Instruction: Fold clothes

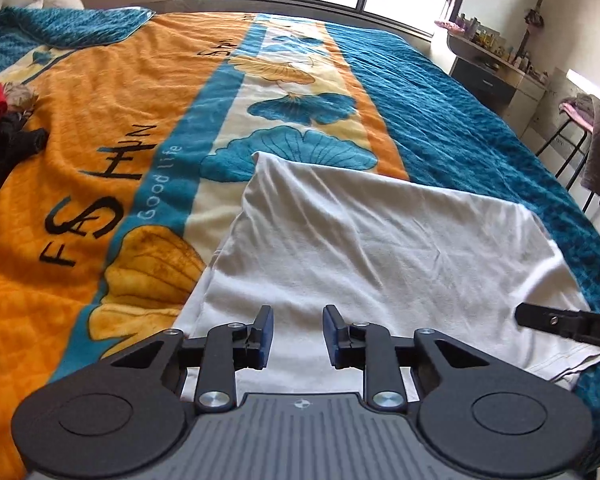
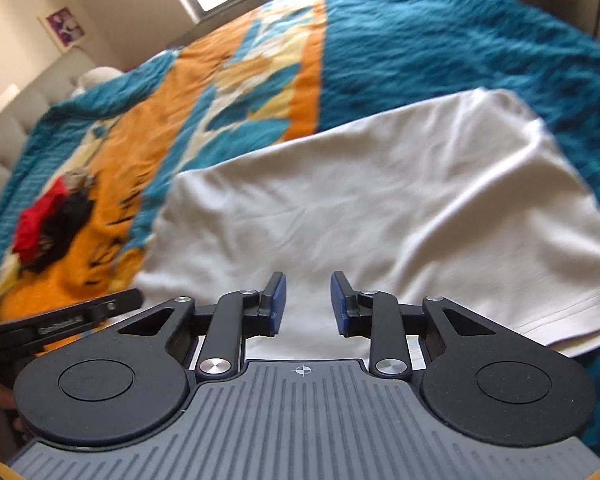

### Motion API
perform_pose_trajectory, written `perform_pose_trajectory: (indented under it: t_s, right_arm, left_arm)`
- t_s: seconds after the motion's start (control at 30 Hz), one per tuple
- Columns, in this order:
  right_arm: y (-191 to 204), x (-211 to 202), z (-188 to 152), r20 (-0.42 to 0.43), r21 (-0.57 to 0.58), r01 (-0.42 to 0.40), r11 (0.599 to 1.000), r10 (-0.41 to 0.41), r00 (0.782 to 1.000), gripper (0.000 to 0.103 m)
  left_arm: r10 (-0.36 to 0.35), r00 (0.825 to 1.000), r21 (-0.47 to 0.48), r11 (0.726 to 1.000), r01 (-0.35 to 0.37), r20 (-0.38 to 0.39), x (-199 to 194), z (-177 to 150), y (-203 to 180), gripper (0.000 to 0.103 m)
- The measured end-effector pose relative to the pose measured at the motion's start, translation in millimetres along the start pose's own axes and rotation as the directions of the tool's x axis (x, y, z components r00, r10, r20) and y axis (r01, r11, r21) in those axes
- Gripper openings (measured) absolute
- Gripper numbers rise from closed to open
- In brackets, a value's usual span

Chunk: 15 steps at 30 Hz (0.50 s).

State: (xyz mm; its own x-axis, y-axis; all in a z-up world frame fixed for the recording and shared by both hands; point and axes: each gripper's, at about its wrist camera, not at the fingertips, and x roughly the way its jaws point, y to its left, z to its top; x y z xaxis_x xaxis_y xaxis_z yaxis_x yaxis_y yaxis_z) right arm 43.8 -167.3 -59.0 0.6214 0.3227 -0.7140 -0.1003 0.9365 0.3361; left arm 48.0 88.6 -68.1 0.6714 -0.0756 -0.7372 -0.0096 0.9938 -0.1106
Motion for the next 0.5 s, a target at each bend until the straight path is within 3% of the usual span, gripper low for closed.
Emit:
perform_pose_trajectory:
  t_s: [0.07,0.13,0.27,0.4,0.43,0.5]
  right_arm:
    - [-6.1,2.5,-2.1,0.032,-0.066,0.114,0.991,-0.112,0.993,0.026]
    - [-18.6,3.4,-5.5,0.057,-0.101,0.223,0.97,-0.218,0.974,0.026]
    - [-59.5,-0.9,-9.1,0.016,-0.077,0.38,0.922,-0.38,0.925,0.024]
    - [-82.8,-24.6,-12.9,-0.001,0.005,0.42,0.908,-0.42,0.908,0.016]
    - [-81.4,-30.0,-13.2,0.006,0.022,0.41,0.912,-0.411,0.912,0.021]
    - [-75.1,-32.4,-7.4,0.037,0.029,0.34,0.94,-0.341,0.939,0.024]
  left_arm:
    - [0.039,0.999,0.088,0.995,-0.04,0.01,14.3,-2.8,-13.0,0.026]
    - [0.123,0.992,0.13,0.984,-0.122,-0.002,25.0,-8.5,-14.2,0.026]
    - [0.193,0.981,0.102,0.977,-0.189,-0.032,16.9,-13.9,3.2,0.027]
    - [0.251,0.966,0.067,0.967,-0.247,-0.065,6.1,-18.8,22.0,0.026]
    - [0.245,0.967,0.055,0.969,-0.242,-0.065,3.3,-15.8,20.8,0.026]
    - [0.211,0.976,0.026,0.977,-0.209,-0.055,-2.5,-5.2,12.3,0.022]
